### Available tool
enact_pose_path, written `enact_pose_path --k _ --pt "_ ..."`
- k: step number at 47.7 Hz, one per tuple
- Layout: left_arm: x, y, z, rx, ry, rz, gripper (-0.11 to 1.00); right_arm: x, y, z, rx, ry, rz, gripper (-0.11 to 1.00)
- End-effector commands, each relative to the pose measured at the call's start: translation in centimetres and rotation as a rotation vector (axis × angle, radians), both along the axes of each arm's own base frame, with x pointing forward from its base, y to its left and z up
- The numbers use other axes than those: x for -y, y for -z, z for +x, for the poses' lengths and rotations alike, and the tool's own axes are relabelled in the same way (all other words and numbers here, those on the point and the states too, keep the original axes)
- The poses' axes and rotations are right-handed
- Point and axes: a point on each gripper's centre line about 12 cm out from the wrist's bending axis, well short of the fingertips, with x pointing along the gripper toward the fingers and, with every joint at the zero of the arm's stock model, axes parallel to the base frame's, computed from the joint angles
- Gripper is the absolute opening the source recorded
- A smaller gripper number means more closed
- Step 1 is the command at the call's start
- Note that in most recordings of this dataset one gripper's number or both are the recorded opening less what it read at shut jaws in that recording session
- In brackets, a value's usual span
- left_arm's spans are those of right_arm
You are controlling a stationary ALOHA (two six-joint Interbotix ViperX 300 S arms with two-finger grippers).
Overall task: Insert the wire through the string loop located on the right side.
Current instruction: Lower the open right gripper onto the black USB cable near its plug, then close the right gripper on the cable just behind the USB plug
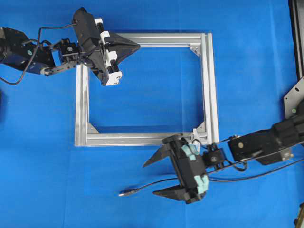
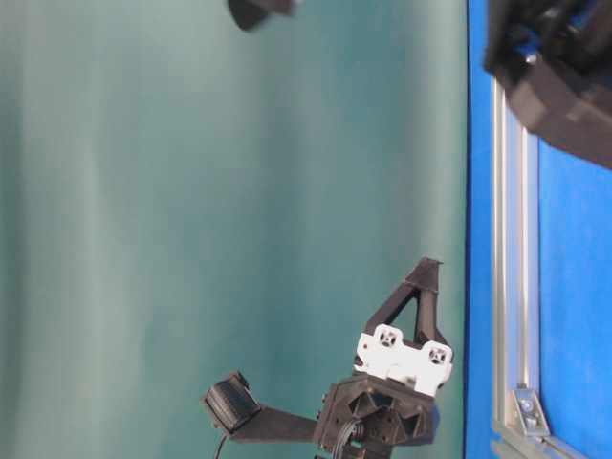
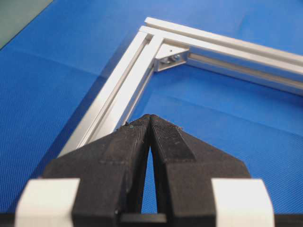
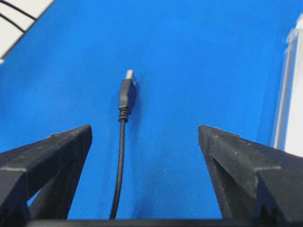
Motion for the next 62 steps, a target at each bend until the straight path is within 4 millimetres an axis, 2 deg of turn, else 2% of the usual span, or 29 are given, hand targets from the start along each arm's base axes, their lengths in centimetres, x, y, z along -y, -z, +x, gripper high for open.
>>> enact_pose_path --k 1,12,19,25,33,42,47,57,62 --pt "-0.1 -1.6 0.3 0.045 0.001 0.017 0.00 -0.3 -0.7 0.9 0.034 0.008 0.018 0.88" --pt "-0.1 -1.6 0.3 0.045 0.001 0.015 0.00 -0.5 1.4 1.9 -0.002 0.029 0.018 0.87" --pt "-0.1 -1.5 0.2 0.041 0.001 0.014 0.00 -0.5 1.6 1.9 -0.006 0.036 0.021 0.86" --pt "-0.1 -1.5 0.2 0.039 0.001 0.013 0.00 -0.5 1.6 1.9 -0.006 0.036 0.021 0.79" --pt "0.0 -1.4 0.1 0.038 0.002 0.013 0.00 -0.6 1.6 1.8 -0.005 0.027 0.016 0.58" --pt "0.0 -1.4 0.1 0.038 0.002 0.013 0.00 -0.6 1.7 1.8 -0.008 0.023 0.008 0.13" --pt "0.1 -1.4 0.1 0.033 0.004 0.011 0.00 -0.6 1.6 1.8 -0.005 0.020 0.008 -0.02" --pt "0.0 -1.3 0.1 0.029 0.004 0.011 0.00 -0.6 1.5 1.8 -0.004 0.021 0.011 -0.03" --pt "0.0 -1.4 0.1 0.031 0.003 0.010 0.00 -0.6 0.8 1.7 -0.001 0.021 0.015 -0.03"
